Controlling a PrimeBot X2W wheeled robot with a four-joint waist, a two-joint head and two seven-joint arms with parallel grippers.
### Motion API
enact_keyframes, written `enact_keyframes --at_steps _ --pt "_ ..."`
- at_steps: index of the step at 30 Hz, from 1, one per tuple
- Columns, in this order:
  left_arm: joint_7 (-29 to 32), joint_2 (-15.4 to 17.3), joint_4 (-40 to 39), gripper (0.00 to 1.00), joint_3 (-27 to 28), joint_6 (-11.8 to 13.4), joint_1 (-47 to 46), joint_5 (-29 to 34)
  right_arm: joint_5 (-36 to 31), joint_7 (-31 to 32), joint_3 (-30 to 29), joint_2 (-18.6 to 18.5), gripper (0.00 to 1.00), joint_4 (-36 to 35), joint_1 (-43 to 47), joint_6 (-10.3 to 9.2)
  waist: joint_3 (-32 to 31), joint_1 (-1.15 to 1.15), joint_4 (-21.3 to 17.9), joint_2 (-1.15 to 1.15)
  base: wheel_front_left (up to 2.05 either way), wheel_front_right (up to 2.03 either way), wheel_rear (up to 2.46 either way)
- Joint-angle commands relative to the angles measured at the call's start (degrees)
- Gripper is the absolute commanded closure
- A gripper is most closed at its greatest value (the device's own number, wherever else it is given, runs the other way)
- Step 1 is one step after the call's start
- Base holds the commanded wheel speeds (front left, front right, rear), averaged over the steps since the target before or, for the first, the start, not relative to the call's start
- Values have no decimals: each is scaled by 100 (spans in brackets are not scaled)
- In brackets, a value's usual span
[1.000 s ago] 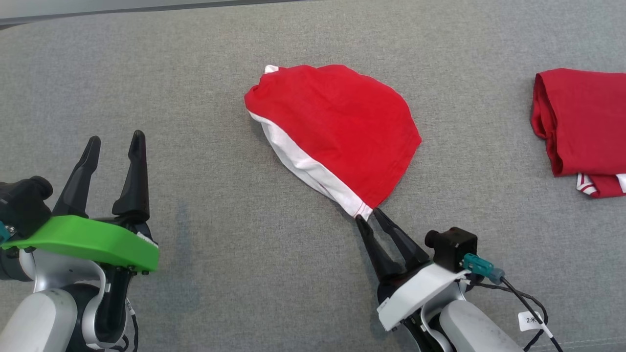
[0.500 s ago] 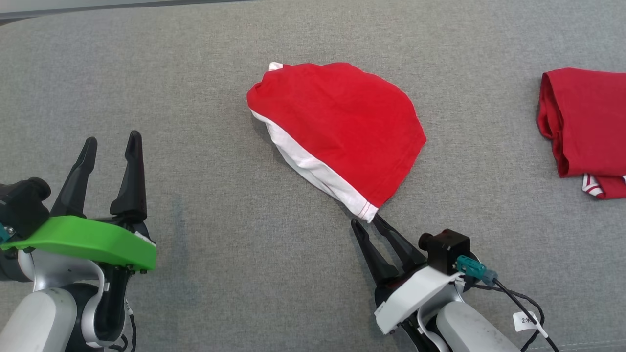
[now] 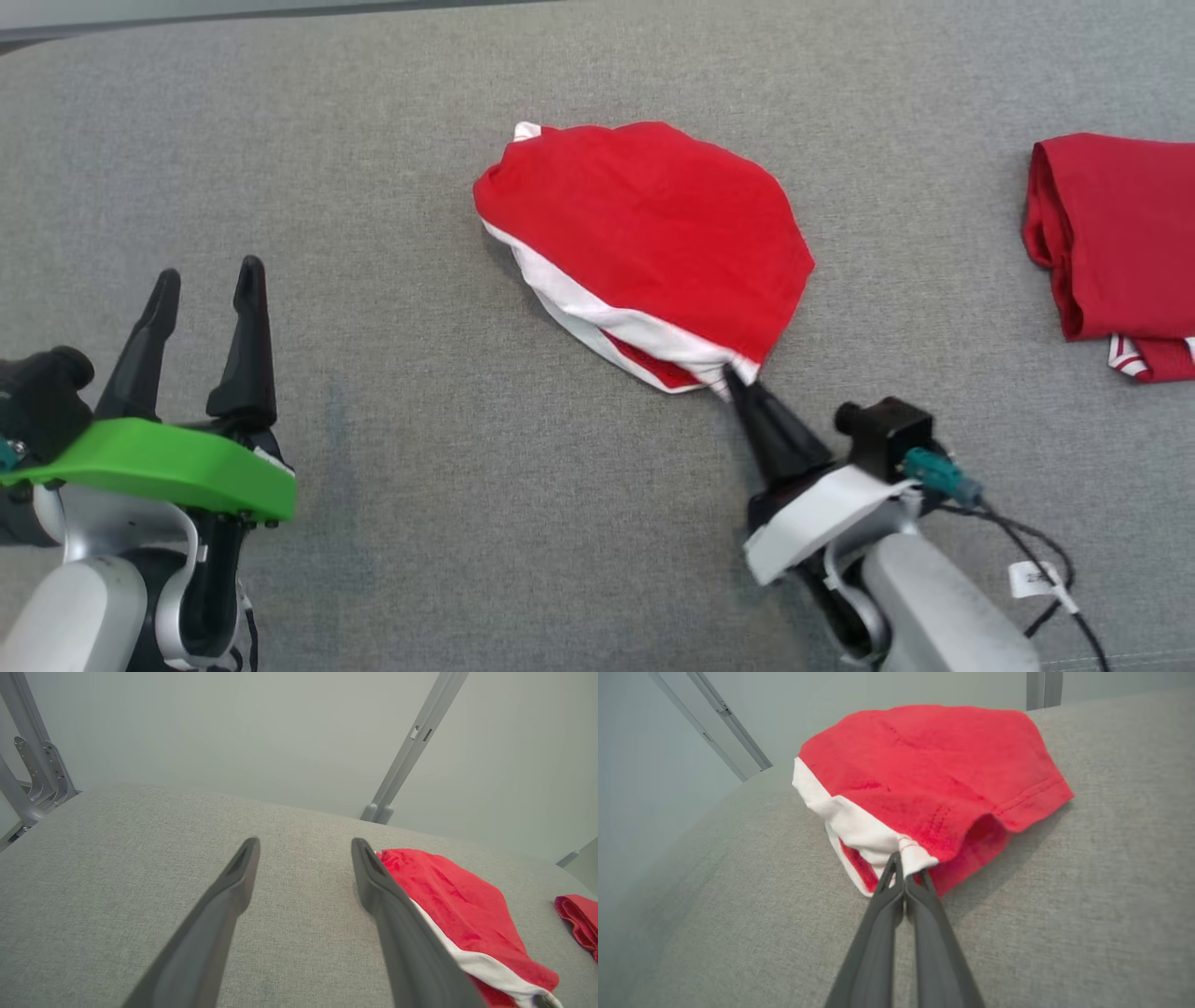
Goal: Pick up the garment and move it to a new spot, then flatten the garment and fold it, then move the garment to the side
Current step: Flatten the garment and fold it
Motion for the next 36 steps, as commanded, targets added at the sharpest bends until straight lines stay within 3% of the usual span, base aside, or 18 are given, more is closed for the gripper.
enact_keyframes --at_steps 1,3,7,12,20,29,36 --pt "-49 -24 36 0 0 25 171 -56 -102 -14 -216 -210 100 14 -28 -2 -129 0 -69 0 0 0 0" --pt "-64 -46 55 0 -16 23 213 -63 -133 43 -357 -365 100 -9 -17 -3 -186 0 -89 0 0 0 0" --pt "-195 -144 250 0 -107 -34 452 -99 -234 390 -877 -1141 100 -196 -23 -3 -478 0 -153 0 0 0 0" --pt "-468 -380 627 0 -279 -152 793 -141 0 1001 -1290 -1847 100 -348 62 -1 -876 0 -147 0 0 0 0" --pt "-915 -761 1476 0 -626 -553 1149 -217 166 1601 -1534 -2658 100 -27 84 -2 -1383 0 116 0 0 0 0" --pt "-1359 -1001 2410 0 -950 -1025 1230 -115 -111 1627 -1613 -2996 100 920 26 -3 -1761 0 427 0 0 0 0" --pt "-1355 -1233 2838 0 -1229 -1270 927 -77 -276 1297 -1412 -2812 100 1495 -90 -2 -1789 0 534 0 0 0 0"
